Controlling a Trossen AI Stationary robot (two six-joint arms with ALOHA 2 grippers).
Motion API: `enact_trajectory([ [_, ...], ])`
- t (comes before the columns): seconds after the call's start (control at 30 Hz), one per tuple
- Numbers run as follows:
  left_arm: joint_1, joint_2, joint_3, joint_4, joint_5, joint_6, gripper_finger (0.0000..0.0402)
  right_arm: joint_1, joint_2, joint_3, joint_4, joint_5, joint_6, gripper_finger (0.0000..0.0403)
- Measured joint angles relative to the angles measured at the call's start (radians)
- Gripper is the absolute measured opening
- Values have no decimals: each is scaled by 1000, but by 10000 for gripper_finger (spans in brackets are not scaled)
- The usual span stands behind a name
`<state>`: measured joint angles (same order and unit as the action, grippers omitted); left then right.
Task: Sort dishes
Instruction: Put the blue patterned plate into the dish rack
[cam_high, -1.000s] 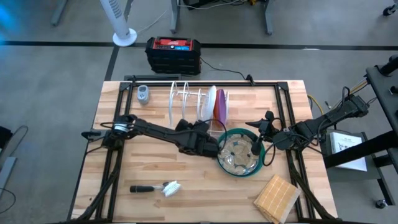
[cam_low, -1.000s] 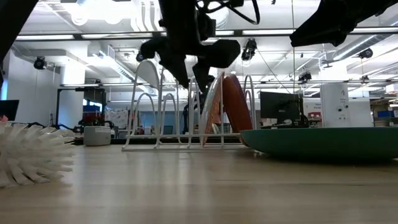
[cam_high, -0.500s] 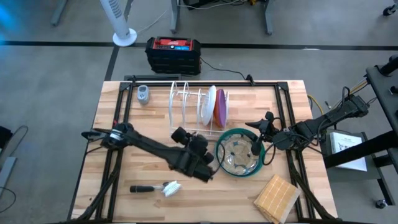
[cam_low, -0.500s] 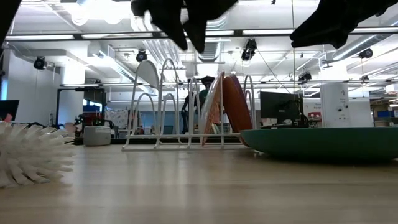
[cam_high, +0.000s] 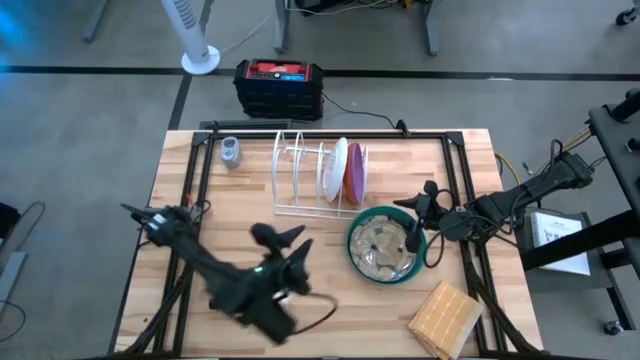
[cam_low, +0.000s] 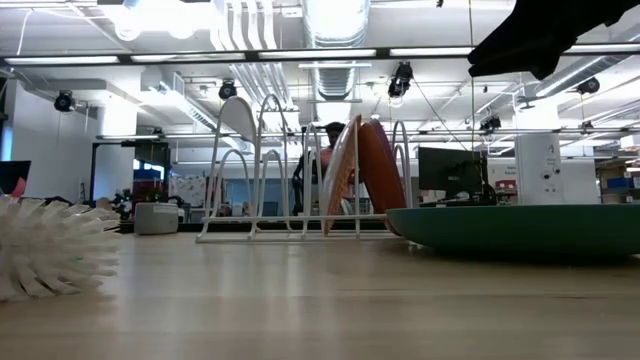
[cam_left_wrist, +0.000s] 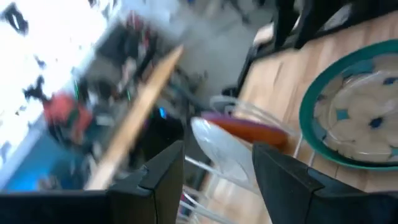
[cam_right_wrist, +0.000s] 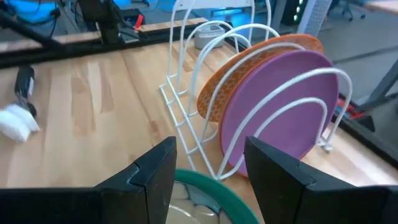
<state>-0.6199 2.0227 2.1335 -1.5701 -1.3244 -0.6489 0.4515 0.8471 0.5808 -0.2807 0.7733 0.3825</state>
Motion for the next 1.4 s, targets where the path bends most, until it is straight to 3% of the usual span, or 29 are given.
enact_trajectory([
  [0.3,-206,-185,-42,-2,-227,119,178,0,0,-3,70,-19,-196,181],
  [0.47,-212,-238,-68,43,-246,105,178,0,0,-3,172,-25,-294,181],
  [0.7,-135,-192,-91,293,-42,307,178,0,0,-3,211,-25,-316,181],
  [0.8,-117,-174,-83,360,208,359,178,0,0,-12,209,-25,-275,181],
  [0.87,-107,-168,-83,398,446,382,178,0,0,-17,207,-25,-263,181],
  [0.93,-103,-161,-97,479,614,464,178,0,0,-24,205,-26,-253,181],
  [1.13,-83,-154,-276,962,699,962,177,1,-1,-29,199,-56,-252,181],
  [1.27,6,-256,-471,1118,731,946,169,11,-21,-29,155,-103,-215,181],
  [1.4,103,-403,-754,1433,876,919,156,20,-49,-30,70,-101,-121,181],
])
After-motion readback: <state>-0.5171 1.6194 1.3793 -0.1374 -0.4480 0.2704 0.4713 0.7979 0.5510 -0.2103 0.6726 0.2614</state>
